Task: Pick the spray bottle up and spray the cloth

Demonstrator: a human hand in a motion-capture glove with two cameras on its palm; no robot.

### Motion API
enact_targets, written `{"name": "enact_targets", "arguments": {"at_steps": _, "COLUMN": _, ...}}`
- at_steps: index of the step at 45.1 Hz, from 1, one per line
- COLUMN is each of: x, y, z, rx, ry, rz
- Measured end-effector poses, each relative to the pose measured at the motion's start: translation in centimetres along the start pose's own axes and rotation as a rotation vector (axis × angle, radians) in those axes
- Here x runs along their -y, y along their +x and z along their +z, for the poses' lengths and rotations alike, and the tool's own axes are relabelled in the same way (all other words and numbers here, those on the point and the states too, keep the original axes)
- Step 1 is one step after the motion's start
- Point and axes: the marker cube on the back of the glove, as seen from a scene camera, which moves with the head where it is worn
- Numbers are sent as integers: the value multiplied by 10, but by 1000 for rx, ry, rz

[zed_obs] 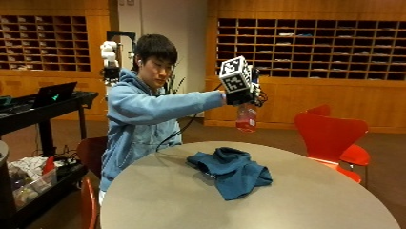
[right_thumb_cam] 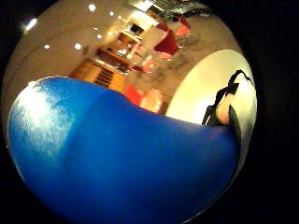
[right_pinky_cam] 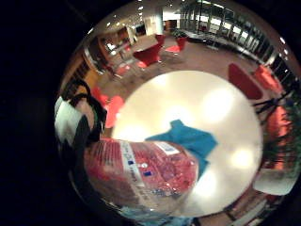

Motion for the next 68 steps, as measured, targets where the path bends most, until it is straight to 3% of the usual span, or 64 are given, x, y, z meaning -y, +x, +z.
{"name": "enact_targets", "arguments": {"at_steps": 8, "x": 4, "y": -9, "z": 59, "rx": 431, "ry": 57, "rz": 68}}
{"name": "enact_targets", "arguments": {"at_steps": 14, "x": 10, "y": -8, "z": 104, "rx": 614, "ry": 93, "rz": 129}}
{"name": "enact_targets", "arguments": {"at_steps": 35, "x": 2, "y": 4, "z": 239, "rx": 742, "ry": 18, "rz": 183}}
{"name": "enact_targets", "arguments": {"at_steps": 44, "x": 1, "y": 4, "z": 255, "rx": 701, "ry": -24, "rz": 161}}
{"name": "enact_targets", "arguments": {"at_steps": 51, "x": -25, "y": 6, "z": 250, "rx": 650, "ry": -262, "rz": 49}}
{"name": "enact_targets", "arguments": {"at_steps": 62, "x": -37, "y": -1, "z": 225, "rx": 722, "ry": -300, "rz": -28}}
{"name": "enact_targets", "arguments": {"at_steps": 68, "x": -37, "y": 18, "z": 198, "rx": 648, "ry": -195, "rz": -30}}
